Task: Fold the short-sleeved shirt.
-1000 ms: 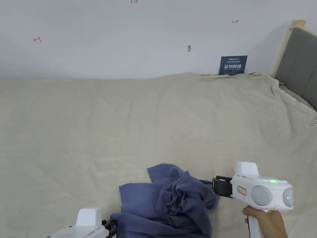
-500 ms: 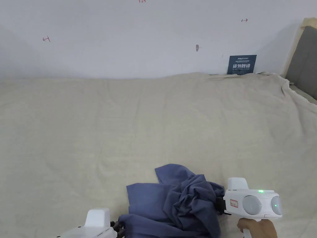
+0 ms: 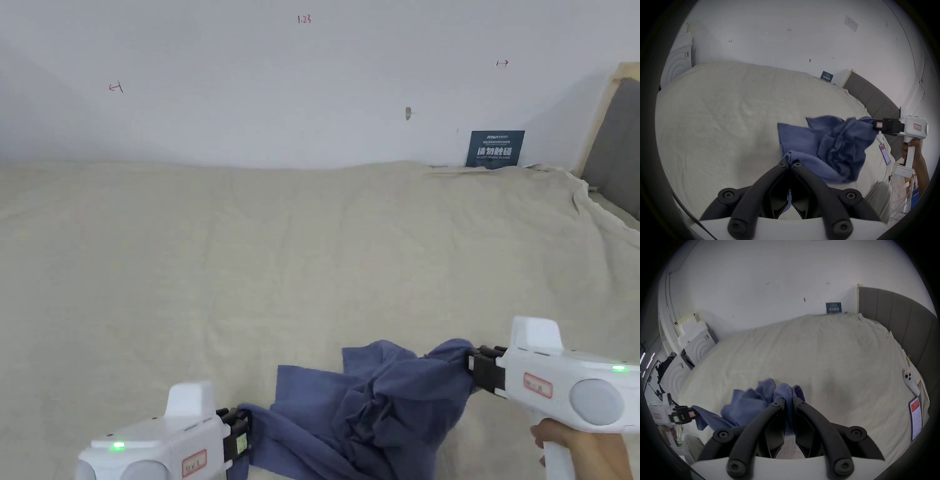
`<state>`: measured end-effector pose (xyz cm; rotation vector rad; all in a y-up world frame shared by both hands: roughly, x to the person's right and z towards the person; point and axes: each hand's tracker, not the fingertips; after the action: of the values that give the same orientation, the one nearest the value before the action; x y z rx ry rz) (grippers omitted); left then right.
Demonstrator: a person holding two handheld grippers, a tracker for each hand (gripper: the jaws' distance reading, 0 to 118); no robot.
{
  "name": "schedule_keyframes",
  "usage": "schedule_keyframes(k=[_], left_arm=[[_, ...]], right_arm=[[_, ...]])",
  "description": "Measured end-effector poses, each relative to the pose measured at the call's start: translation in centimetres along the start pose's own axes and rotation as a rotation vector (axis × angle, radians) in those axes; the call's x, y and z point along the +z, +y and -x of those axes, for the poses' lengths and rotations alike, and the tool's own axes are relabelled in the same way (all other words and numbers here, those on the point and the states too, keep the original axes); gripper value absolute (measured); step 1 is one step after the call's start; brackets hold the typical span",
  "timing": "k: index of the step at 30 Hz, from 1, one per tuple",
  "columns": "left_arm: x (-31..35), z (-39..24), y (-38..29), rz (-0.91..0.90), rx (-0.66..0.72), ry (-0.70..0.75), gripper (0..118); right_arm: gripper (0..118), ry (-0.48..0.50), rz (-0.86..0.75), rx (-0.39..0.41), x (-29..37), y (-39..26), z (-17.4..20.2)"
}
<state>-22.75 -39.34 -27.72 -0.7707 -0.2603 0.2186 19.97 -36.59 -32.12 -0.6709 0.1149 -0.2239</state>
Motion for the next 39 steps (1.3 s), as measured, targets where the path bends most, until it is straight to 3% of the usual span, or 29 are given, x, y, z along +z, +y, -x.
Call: schedule_keyframes(k=[4, 17, 30, 39], left_arm=[[1.2, 0.8, 3.3, -0.076, -0.005, 0.026, 0], [5.5, 4.1, 17.1, -0.283, -0.012, 0.156, 0], [4.6, 1.7, 29.8, -0.355, -0.135, 0.262, 0], [3.8, 2.3, 34.5, -0.422, -0.156, 0.334, 0]], right_arm=[[7, 0.049, -0.066, -0.065, 3.4, 2.9, -0.4], [7, -0.090, -0.279, -0.022, 9.0, 13.1, -3.8], [7, -0.180, -0.384, 0.004, 6.7, 22.7, -3.5], [7, -0.179, -0.422, 0.008, 2.7, 25.8, -2.6]])
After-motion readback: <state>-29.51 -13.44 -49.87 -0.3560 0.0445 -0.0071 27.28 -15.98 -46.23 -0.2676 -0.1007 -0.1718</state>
